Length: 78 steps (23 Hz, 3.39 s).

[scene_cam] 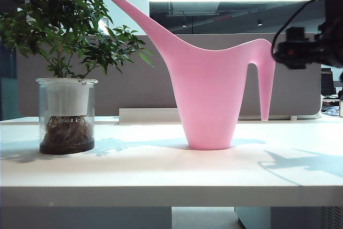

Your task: Pick up the watering can from the table, water the potted plant, and put the can back.

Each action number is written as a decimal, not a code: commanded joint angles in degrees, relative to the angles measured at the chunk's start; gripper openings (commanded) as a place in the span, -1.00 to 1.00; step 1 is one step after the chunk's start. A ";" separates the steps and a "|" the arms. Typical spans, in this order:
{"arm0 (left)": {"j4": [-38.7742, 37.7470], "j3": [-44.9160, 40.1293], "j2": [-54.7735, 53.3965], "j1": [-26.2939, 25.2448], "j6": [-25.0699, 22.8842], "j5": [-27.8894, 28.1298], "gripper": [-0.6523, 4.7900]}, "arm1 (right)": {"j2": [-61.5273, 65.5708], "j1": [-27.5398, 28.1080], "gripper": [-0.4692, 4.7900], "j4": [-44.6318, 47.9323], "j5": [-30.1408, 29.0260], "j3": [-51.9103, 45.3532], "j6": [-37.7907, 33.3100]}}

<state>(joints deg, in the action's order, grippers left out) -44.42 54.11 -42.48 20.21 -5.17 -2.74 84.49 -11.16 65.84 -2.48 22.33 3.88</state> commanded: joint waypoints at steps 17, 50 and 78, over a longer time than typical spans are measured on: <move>0.33 0.02 0.09 0.11 -0.24 0.00 -0.75 | 19.98 0.04 0.27 -0.09 -3.82 19.26 -2.36; 0.35 0.02 0.09 0.20 -0.24 0.02 -0.75 | 24.65 6.23 -0.83 -8.85 -17.14 32.20 -1.66; 0.35 0.02 0.07 0.22 -0.24 0.13 -0.75 | 10.99 -4.37 -0.83 -48.22 3.02 56.28 37.05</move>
<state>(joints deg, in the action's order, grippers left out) -44.42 54.11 -42.50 20.36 -5.17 -2.76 96.51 -15.59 13.61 -0.75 77.71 40.03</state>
